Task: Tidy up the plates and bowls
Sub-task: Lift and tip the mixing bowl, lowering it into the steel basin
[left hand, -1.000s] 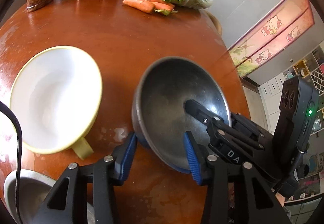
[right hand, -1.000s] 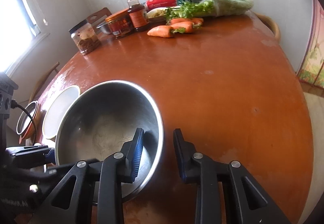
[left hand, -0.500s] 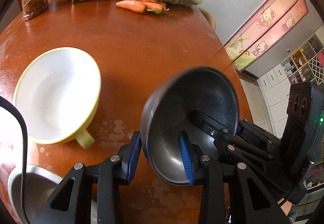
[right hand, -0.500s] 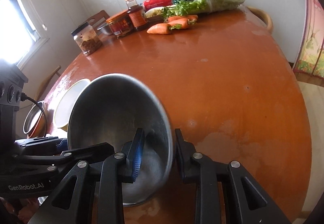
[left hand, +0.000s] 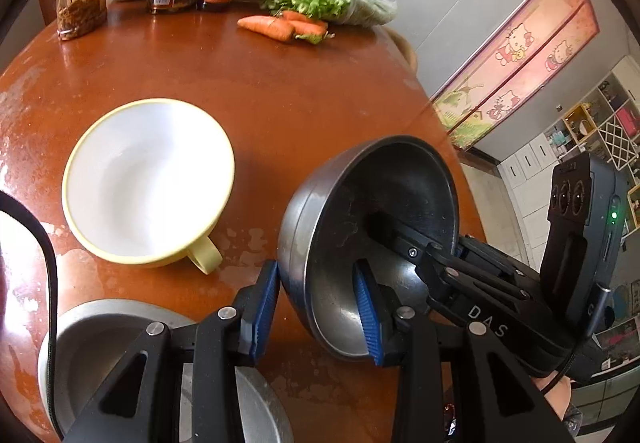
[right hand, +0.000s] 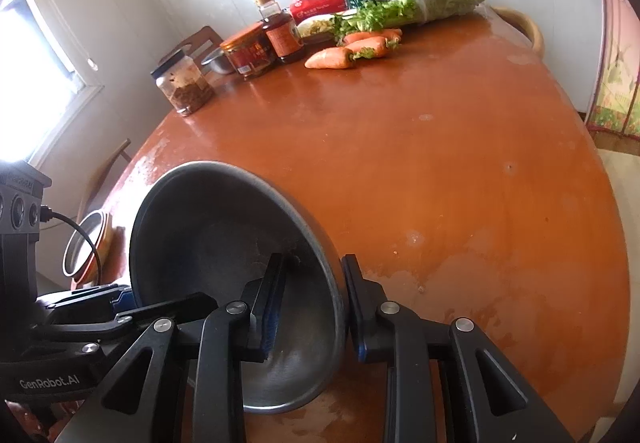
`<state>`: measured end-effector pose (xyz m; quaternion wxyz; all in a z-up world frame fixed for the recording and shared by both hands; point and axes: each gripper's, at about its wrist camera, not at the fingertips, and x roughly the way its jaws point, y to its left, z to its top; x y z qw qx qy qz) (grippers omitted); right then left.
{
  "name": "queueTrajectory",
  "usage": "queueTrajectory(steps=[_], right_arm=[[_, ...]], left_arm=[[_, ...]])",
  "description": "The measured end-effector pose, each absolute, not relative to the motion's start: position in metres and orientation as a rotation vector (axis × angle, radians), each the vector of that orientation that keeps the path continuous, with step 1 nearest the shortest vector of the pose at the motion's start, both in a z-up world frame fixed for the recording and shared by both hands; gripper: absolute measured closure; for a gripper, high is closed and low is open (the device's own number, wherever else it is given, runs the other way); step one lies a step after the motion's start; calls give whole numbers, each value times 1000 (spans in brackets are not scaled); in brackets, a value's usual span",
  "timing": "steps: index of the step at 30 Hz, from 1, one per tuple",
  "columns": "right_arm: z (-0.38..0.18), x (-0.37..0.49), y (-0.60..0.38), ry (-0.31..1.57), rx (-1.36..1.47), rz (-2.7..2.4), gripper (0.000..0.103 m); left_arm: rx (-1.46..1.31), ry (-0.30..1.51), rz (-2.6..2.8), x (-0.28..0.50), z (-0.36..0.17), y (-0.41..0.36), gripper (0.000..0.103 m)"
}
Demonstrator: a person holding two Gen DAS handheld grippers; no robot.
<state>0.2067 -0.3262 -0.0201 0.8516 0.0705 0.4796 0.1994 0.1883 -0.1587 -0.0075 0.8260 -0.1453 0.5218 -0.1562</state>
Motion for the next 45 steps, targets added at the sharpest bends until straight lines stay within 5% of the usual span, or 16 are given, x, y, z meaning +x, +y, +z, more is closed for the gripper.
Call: queueTrajectory(steps=[45], right_arm=[[52,51,-177,988,41,611,72]], left_arm=[[-254,958,-315,33,55,-17,65]])
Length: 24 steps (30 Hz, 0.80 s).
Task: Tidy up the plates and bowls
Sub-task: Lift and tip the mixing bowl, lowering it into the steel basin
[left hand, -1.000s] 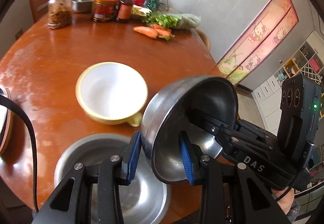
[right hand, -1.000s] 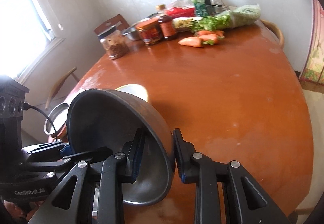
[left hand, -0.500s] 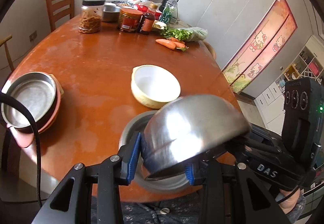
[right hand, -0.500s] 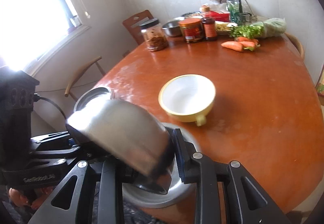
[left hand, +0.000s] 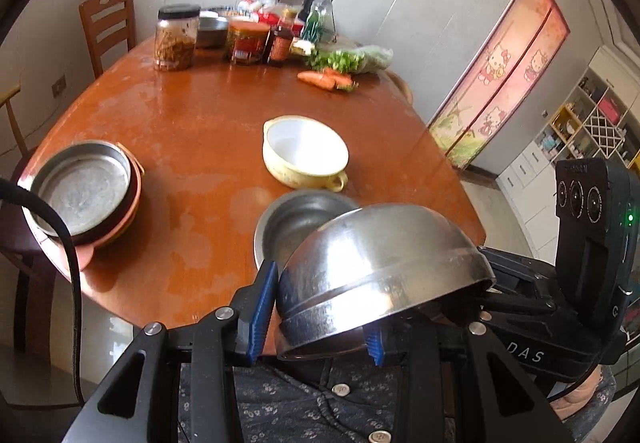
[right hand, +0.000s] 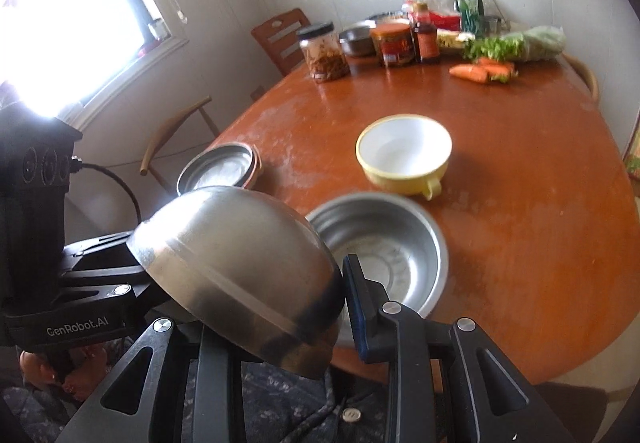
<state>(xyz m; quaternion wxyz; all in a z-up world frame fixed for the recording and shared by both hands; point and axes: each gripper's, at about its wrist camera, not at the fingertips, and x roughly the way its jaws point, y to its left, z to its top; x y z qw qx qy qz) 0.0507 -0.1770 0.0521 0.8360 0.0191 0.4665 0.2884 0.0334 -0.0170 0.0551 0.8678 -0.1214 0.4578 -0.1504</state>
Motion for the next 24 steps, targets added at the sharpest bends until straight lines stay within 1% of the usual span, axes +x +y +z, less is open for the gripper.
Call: queueTrajectory(steps=[6,13,20,24], right_arm=[[28,58,-184,1053,69,588,72],[8,74,-197,1074,114,581,72],[-10,88,-203,1102,154,580,72],[-10,92,-197,1100,125,585,72]], left_arm=[[-236,1016,-299,52,35,-27,65],[-233,1090,-278,77,7,-35,65],[-220,1108,-256,86,-7,-39,65],[-208,1105,-232,86,-8,-35,65]])
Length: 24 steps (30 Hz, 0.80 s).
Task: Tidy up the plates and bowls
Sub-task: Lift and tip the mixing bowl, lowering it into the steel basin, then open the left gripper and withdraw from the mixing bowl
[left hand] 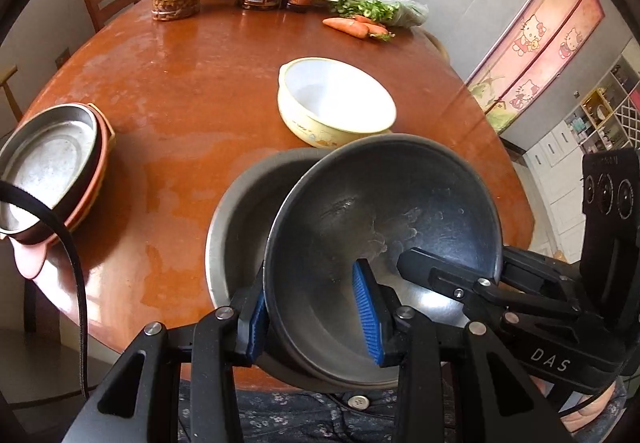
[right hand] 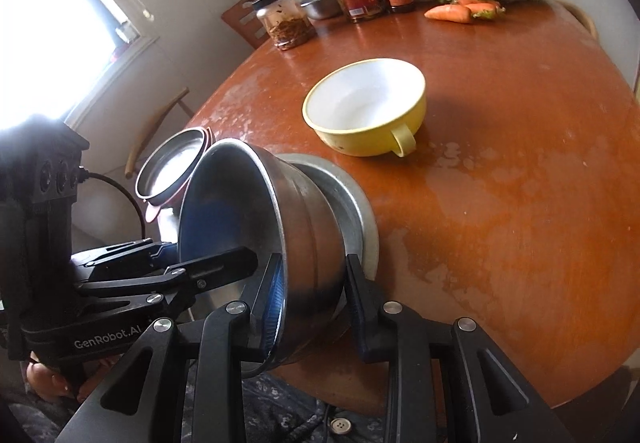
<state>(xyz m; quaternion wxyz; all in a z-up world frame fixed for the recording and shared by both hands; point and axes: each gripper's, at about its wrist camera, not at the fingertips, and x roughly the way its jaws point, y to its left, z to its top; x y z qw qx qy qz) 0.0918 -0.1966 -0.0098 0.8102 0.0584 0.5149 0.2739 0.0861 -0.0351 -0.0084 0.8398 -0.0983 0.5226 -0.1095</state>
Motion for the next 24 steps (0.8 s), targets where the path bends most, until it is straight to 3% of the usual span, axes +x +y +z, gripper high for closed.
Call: queueTrajectory(steps=[10,24], right_arm=[[-11,90,-166,1078,-80,539,72],[-7,89,-160,1037,-109,494,66]], left_arm=[[-215,1088,-212,82,-7,-18,65],[-162,1058,-217,80,-1,-22,64]])
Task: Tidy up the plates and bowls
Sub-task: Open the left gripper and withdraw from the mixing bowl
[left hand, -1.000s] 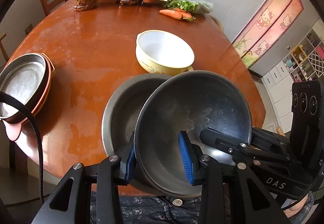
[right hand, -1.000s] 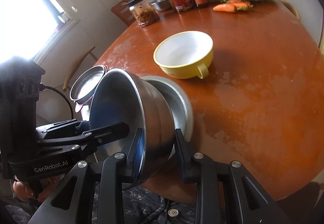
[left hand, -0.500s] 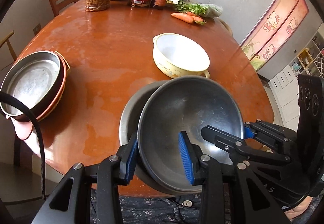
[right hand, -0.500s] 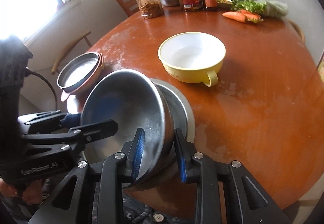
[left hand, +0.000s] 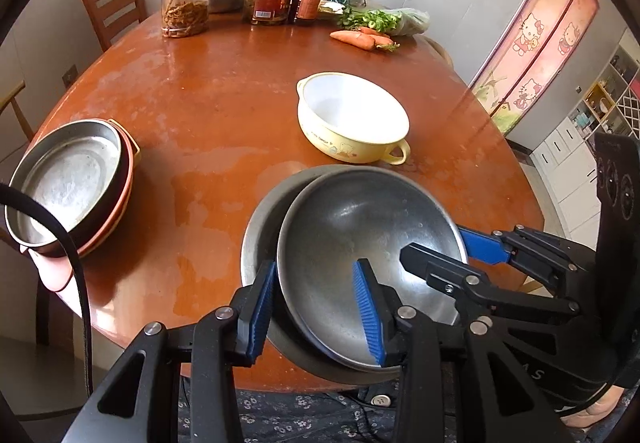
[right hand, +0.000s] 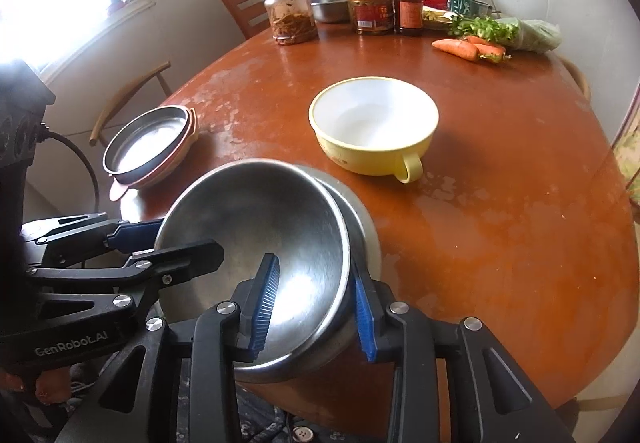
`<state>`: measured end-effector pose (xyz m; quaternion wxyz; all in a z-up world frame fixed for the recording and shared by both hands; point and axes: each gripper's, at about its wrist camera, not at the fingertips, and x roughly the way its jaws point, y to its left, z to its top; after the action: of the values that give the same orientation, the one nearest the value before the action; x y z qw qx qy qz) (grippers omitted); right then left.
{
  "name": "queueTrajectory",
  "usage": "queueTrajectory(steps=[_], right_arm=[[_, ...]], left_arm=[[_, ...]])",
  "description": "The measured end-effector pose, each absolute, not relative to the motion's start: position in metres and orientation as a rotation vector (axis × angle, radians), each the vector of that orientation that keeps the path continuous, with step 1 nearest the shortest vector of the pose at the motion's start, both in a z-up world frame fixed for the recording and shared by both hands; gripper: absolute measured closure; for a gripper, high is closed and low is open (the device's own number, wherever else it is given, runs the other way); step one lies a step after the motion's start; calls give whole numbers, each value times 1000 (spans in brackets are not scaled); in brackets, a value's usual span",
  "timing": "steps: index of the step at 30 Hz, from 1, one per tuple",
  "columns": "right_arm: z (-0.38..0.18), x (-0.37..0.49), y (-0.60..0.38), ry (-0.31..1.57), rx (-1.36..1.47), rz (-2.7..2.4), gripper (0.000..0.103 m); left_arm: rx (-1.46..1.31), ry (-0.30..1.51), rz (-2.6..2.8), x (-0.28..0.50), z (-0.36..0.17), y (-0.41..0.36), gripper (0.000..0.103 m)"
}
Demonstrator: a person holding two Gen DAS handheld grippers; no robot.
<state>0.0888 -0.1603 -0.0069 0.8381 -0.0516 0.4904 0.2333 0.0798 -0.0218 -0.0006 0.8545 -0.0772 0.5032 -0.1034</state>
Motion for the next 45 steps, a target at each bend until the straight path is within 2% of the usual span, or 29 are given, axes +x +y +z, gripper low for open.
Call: queueTrajectory(steps=[5,18,21,45], right_arm=[[0,86,-161,1004,-107,490,60],[9,79,-165,958,-99,497,59],[11,78,-166,944,-91,501,51],[42,73,-197,805,-44,479,45]], left_arm=[[-153,1027,-211,78,7,-21,64],[-136,998,-196,73,16,-23,63],[-121,983,-183,71,19,-24,62],[-31,894,-134,79,48,-49,53]])
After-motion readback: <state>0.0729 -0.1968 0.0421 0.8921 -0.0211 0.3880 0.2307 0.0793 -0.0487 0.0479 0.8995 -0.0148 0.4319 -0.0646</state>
